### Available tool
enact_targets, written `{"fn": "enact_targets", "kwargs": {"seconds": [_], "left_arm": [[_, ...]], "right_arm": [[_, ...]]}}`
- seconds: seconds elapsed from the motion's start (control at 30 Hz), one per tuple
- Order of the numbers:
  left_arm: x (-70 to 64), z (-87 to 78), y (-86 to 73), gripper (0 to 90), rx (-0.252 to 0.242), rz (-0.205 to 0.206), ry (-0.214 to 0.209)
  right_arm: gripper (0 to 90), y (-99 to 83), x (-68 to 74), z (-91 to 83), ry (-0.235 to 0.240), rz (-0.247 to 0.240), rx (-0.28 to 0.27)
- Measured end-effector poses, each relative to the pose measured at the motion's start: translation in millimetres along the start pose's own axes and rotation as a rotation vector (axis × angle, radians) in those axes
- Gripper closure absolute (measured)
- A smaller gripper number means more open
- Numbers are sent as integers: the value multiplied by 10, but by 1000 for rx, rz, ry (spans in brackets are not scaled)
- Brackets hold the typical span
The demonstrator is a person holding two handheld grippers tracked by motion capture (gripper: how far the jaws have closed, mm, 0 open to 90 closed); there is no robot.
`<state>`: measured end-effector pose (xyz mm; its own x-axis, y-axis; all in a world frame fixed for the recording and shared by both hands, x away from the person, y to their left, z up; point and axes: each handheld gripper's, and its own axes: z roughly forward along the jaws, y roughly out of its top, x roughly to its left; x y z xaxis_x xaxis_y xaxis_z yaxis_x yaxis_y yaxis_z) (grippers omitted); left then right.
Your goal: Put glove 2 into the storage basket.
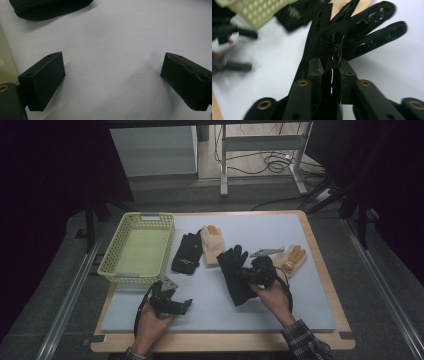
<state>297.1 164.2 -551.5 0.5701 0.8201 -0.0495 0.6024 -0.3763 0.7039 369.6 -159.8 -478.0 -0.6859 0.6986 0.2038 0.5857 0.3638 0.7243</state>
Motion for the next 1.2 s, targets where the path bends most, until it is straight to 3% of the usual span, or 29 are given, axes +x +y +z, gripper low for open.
{"fn": "enact_targets", "kwargs": {"seconds": [0.07,0.1,0.17,0.23,0.3,0.4,0.5,0.7,1.03,1.13,1.2], "left_arm": [[-1,0,0,56,1,-1,0],[-1,-1,0,56,1,-1,0],[-2,-1,0,56,1,-1,0],[-1,0,0,56,-1,-1,1],[-1,0,0,56,1,-2,0],[-2,0,1,56,1,-1,0],[-2,0,0,56,1,-2,0],[-2,0,0,56,1,-1,0],[-2,0,0,56,0,-1,0],[-2,0,0,56,0,-1,0],[-2,0,0,56,0,-2,0]], "right_arm": [[552,-125,42,64,-9,-23,22],[455,-195,52,72,-36,-60,33],[435,-211,42,44,-51,-67,21],[437,-220,-6,-52,-73,-71,4],[512,-240,-55,-145,-112,-86,6],[625,-337,-114,-215,-160,-109,35],[672,-478,-149,-213,-171,-117,70],[706,-700,-105,-152,-140,-147,93],[706,-817,230,-104,-14,-197,85],[688,-813,281,-98,-33,-234,91],[675,-802,234,-111,-38,-219,86]]}}
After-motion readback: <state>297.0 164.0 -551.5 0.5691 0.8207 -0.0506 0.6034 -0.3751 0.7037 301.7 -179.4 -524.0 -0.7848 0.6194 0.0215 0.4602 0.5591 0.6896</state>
